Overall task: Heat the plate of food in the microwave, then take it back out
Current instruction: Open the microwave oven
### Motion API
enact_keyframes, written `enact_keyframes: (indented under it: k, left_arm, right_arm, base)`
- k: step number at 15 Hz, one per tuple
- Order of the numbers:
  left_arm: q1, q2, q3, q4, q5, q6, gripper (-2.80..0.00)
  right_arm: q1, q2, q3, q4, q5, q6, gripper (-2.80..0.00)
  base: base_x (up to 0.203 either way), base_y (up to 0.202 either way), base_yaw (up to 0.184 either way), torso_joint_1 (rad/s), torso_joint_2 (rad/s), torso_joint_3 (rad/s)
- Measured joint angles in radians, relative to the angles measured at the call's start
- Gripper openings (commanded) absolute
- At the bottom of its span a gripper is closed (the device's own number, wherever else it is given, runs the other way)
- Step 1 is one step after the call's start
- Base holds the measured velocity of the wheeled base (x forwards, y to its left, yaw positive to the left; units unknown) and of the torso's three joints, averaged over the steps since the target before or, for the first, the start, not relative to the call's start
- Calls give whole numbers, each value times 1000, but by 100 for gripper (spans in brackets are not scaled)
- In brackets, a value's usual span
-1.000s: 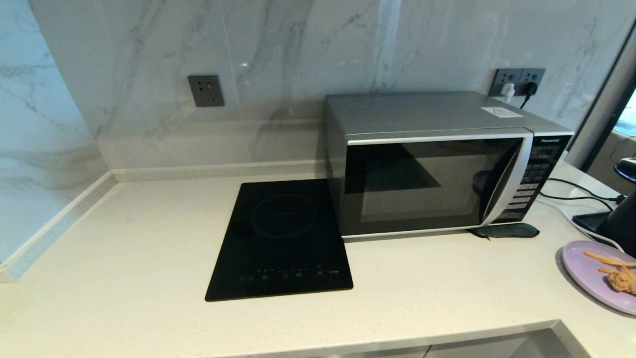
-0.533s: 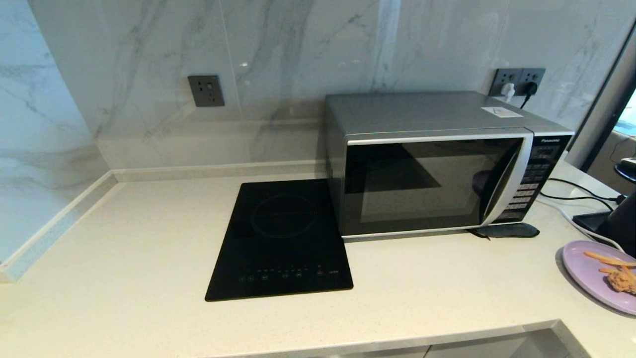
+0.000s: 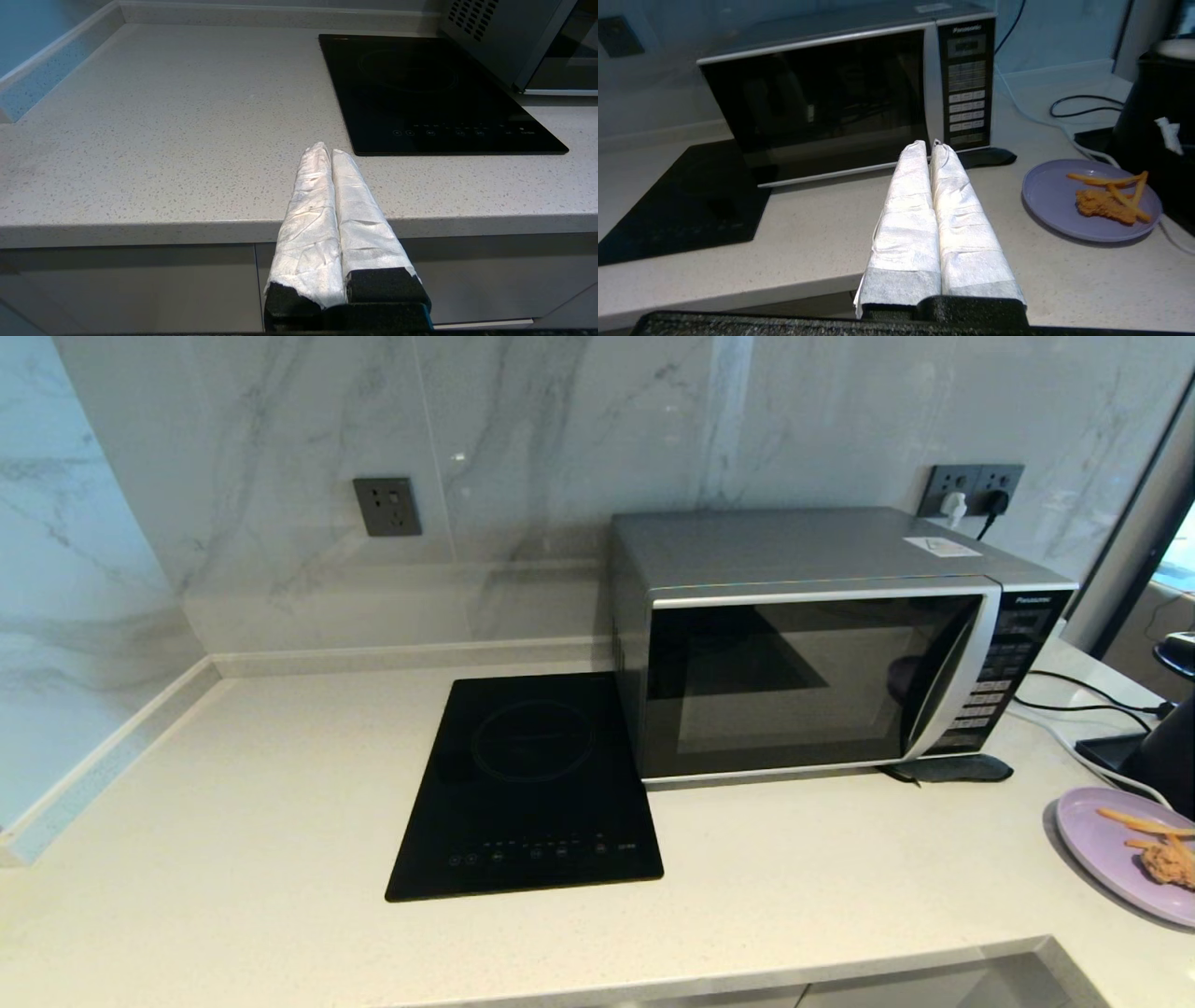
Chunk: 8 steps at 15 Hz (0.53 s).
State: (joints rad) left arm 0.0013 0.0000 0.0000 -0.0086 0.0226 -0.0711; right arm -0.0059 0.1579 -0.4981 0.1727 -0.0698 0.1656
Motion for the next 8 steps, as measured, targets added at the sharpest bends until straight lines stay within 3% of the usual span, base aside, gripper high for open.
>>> enact_keyframes:
  k: [2,6,8]
  left_arm:
    - [0,0,0,0,0,0,-280]
    - [0,0,0,0,0,0,-280]
    - [0,0,0,0,0,0,-280]
  right_arm:
    - [-9,107,-105,11,-98,-24,-280]
    - [-19,353,-289,4,-407,-120,-280]
    - [-21,457,-330,-76,-554,-207,-280]
  base:
    - [0,0,0,0,0,0]
    - [0,0,0,0,0,0]
    - [0,0,0,0,0,0]
